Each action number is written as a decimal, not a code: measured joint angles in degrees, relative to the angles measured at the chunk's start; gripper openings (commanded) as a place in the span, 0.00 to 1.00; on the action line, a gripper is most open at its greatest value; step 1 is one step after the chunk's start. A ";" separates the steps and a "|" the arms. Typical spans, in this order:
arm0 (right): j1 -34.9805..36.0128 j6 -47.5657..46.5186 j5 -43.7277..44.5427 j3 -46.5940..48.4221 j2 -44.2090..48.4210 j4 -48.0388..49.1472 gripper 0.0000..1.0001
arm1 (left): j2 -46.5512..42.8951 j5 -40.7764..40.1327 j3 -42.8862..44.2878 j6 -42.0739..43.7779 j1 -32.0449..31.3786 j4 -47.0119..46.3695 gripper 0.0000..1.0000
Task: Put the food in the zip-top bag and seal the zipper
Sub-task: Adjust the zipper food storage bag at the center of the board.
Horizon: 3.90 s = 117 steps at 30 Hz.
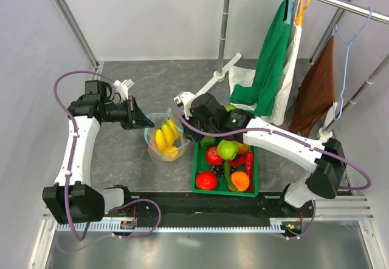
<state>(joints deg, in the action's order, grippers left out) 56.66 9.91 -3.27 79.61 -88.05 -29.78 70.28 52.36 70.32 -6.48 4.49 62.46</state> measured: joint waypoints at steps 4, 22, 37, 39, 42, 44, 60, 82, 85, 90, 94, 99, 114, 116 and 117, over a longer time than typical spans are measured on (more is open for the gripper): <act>-2.12 2.51 -3.50 2.43 -2.29 -1.92 0.00 | -0.76 -1.49 -0.22 0.70 -0.04 0.39 0.02; -4.28 8.76 -12.50 15.78 -11.26 1.27 0.00 | -2.38 -28.02 8.68 5.90 -10.49 2.23 0.02; -8.11 10.49 -18.88 21.75 -15.15 -1.88 0.00 | -1.05 -39.80 8.70 10.23 -20.52 1.07 0.02; -7.78 10.45 -19.63 21.75 -16.41 -2.05 0.00 | -0.72 -39.21 7.30 10.19 -20.87 1.38 0.02; -7.45 10.64 -20.85 21.75 -17.38 -2.03 0.00 | -1.20 -35.60 7.23 9.68 -20.22 0.00 0.02; -7.37 12.22 -22.34 21.79 -17.44 -1.07 0.00 | -3.58 -31.56 6.95 7.74 -19.85 -2.99 0.02; -11.43 16.04 -22.62 16.04 -16.83 3.80 0.00 | -2.21 -25.18 6.23 1.95 -14.32 -5.79 0.02; -12.90 11.13 -26.88 21.35 -15.50 -0.96 0.00 | -0.96 -20.20 10.49 1.16 -14.29 -5.46 0.02; -12.90 13.73 -30.21 21.35 -14.47 -0.48 0.00 | -3.21 -19.23 12.66 1.20 -14.29 -2.51 0.02; -12.68 14.25 -32.06 21.38 -15.06 -0.57 0.00 | -4.52 -19.52 12.46 1.29 -14.29 1.64 0.02; -12.70 11.96 -30.18 21.38 -17.38 -1.53 0.26 | -2.71 -22.34 10.67 1.42 -14.29 1.97 0.02; -13.49 7.30 -25.62 21.35 -18.82 -4.11 0.63 | 1.16 -24.02 7.78 1.55 -14.23 1.05 0.02; -17.86 -15.65 -18.08 3.93 10.58 -13.18 0.98 | -2.62 -19.80 5.42 8.79 -14.19 1.07 0.02; -17.59 -17.31 -15.96 0.04 14.29 -15.30 0.98 | -2.75 -18.97 5.35 9.20 -14.19 1.33 0.02; -17.53 -17.92 -14.78 -1.84 15.23 -16.11 0.98 | -2.73 -18.73 5.35 9.31 -14.21 1.33 0.02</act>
<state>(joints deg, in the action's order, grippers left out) 39.13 -8.01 -18.04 77.78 -72.82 -45.89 67.55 33.63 75.68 2.83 -9.72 63.79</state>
